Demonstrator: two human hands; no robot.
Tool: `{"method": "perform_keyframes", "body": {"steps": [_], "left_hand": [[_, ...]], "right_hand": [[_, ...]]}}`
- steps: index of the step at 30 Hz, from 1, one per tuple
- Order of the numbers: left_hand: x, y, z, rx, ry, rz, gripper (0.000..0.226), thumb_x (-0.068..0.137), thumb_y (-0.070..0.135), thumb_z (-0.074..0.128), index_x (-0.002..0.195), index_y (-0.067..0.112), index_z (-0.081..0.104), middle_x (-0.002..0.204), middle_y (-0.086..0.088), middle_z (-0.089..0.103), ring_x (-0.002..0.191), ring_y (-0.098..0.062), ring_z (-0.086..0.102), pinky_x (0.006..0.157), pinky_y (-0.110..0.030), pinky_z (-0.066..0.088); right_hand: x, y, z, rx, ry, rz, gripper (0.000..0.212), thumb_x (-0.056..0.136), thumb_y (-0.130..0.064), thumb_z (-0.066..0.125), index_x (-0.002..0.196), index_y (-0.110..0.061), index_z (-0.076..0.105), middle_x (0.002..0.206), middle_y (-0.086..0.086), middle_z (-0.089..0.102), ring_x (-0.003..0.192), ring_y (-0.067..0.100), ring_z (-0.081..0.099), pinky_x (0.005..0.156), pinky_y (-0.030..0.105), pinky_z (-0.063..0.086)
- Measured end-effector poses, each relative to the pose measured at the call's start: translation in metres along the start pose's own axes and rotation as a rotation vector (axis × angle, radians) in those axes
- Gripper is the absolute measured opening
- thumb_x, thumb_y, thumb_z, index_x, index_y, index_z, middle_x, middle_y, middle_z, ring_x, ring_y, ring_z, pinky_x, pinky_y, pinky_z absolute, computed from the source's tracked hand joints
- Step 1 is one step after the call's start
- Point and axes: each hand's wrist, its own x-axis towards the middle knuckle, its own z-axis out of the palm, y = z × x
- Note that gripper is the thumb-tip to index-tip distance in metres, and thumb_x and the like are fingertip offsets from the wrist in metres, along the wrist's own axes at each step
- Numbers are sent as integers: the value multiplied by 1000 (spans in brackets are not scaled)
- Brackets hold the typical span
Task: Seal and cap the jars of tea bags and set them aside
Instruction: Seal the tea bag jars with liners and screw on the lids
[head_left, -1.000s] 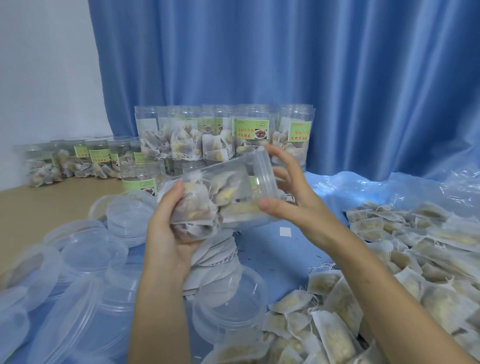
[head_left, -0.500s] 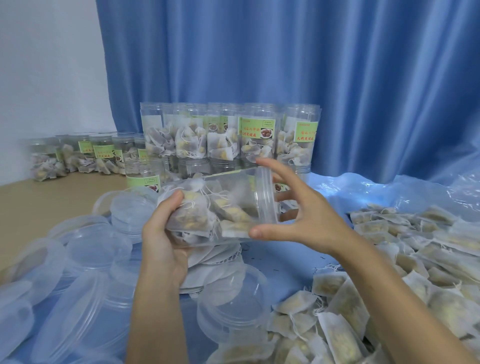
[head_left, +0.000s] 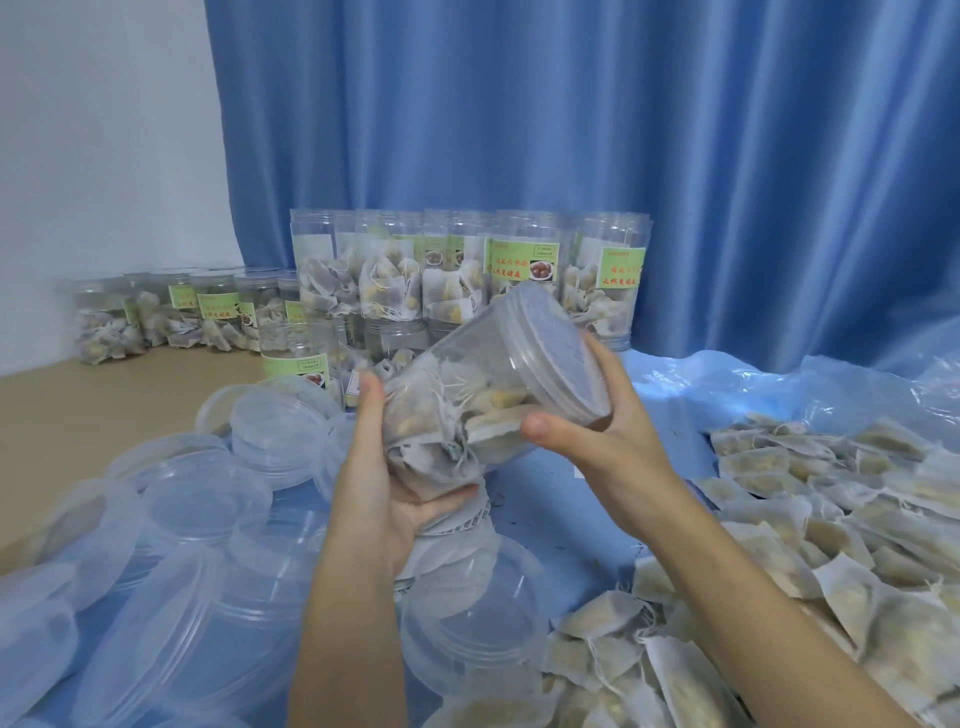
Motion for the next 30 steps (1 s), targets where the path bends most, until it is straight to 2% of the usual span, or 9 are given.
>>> {"method": "perform_keyframes", "body": {"steps": [2, 5, 7, 8, 10, 13, 19, 24, 30], "left_hand": [[-5, 9, 3, 245, 138, 50, 60, 82, 70, 45, 108, 21, 67, 103, -10, 72, 95, -32, 68, 83, -51, 55], [-12, 22, 9, 857, 368, 513, 35, 94, 33, 50, 128, 26, 51, 122, -7, 62, 110, -30, 57, 90, -31, 41], [-19, 30, 22, 1117, 191, 711, 61, 82, 11, 59, 135, 34, 40, 129, 2, 56, 116, -24, 52, 86, -30, 39], [-20, 35, 29, 1154, 45, 671, 72, 74, 12, 67, 136, 34, 36, 129, 5, 55, 117, -22, 51, 88, -32, 42], [-19, 48, 38, 1158, -147, 525, 92, 55, 17, 81, 134, 30, 36, 126, 8, 55, 117, -18, 53, 92, -39, 47], [-17, 65, 33, 1234, -180, 555, 95, 43, 30, 90, 126, 28, 43, 121, 13, 59, 112, -10, 56, 91, -35, 49], [-24, 108, -25, 1124, -99, 648, 95, 38, 41, 90, 122, 37, 47, 96, 35, 54, 88, 19, 48, 63, 0, 42], [-39, 157, -95, 1113, 29, 613, 89, 35, 41, 91, 117, 36, 55, 104, 27, 63, 92, 13, 57, 71, -6, 43], [-54, 212, -193, 992, 201, 453, 97, 16, 44, 88, 109, 29, 63, 103, 10, 68, 86, 2, 62, 62, -9, 46]], "right_hand": [[1, -2, 0, 52, 92, -16, 83, 41, -37, 86, 117, -38, 53, 116, -10, 66, 106, 10, 64, 83, 26, 54], [2, -10, 3, 23, 129, -57, 88, 39, -38, 87, 121, -34, 54, 112, -14, 67, 102, 3, 64, 79, 18, 53], [0, -17, 10, -35, 160, -81, 96, 38, -41, 90, 125, -34, 49, 118, -19, 63, 108, -3, 60, 85, 15, 51], [-1, -19, 13, -45, 182, -100, 96, 39, -41, 93, 124, -37, 48, 116, -22, 62, 107, -6, 59, 84, 13, 50], [-2, -21, 17, -54, 210, -124, 98, 38, -39, 94, 123, -37, 47, 116, -23, 61, 108, -7, 57, 86, 13, 49], [1, -28, 25, -61, 185, -110, 110, 33, -42, 89, 133, -24, 45, 123, -12, 61, 113, 2, 58, 94, 29, 50], [20, -54, 70, -128, -30, -171, 98, 38, -46, 86, 127, -26, 52, 116, -18, 64, 110, -6, 57, 89, 17, 50], [37, -63, 152, -179, -155, -221, 89, 43, -50, 86, 125, -32, 54, 116, -21, 64, 109, -7, 57, 92, 18, 46], [53, -58, 272, -172, -244, -208, 72, 50, -55, 82, 116, -38, 58, 115, -17, 62, 108, -1, 55, 94, 23, 46]]}}
